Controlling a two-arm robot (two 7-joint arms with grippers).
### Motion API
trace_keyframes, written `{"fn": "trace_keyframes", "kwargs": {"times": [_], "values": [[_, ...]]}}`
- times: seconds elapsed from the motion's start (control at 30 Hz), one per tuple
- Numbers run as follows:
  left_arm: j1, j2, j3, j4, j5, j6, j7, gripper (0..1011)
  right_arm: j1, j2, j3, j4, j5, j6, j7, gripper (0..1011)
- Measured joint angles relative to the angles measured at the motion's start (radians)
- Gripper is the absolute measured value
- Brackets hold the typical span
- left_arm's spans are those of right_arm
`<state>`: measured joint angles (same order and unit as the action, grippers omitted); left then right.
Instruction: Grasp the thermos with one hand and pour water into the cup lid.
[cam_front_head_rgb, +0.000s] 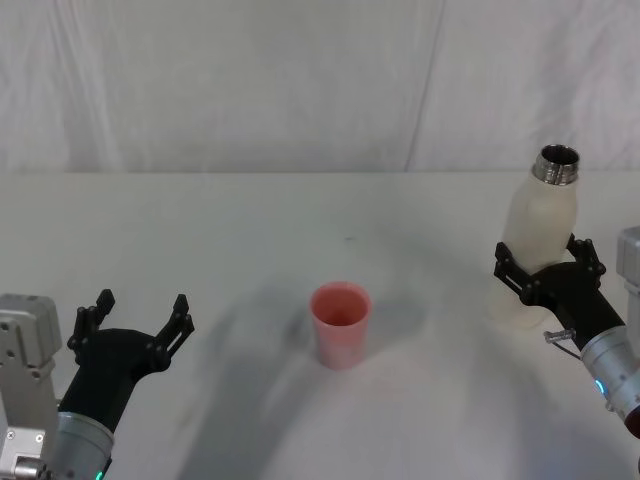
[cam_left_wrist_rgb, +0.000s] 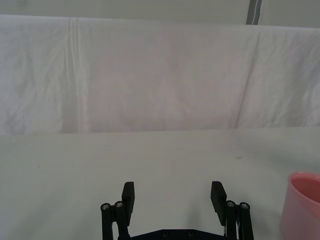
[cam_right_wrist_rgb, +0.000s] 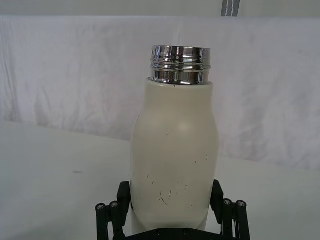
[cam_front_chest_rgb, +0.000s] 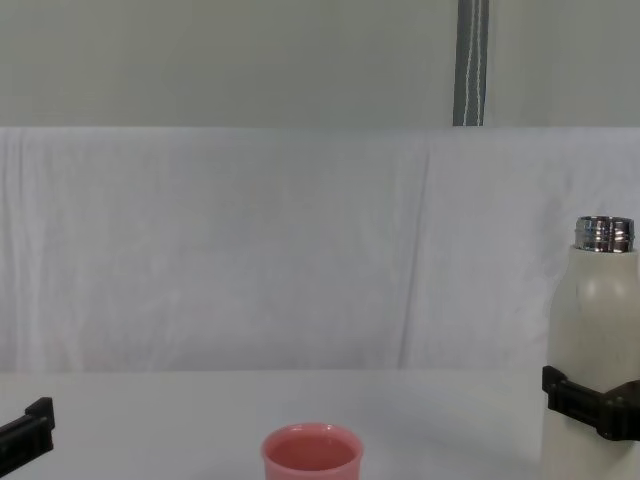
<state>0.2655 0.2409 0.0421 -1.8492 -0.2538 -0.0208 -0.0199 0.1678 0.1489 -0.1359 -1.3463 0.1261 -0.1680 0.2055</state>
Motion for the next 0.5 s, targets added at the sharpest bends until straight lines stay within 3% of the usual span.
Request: {"fn": "trace_keyframes", "kwargs": {"times": [0.5], "values": [[0.0,0.0,0.0,0.0,0.0,0.0,0.0,1001,-0.025,0.005,0.004,-0.037,0.002,0.007,-0.001,1001]]}}
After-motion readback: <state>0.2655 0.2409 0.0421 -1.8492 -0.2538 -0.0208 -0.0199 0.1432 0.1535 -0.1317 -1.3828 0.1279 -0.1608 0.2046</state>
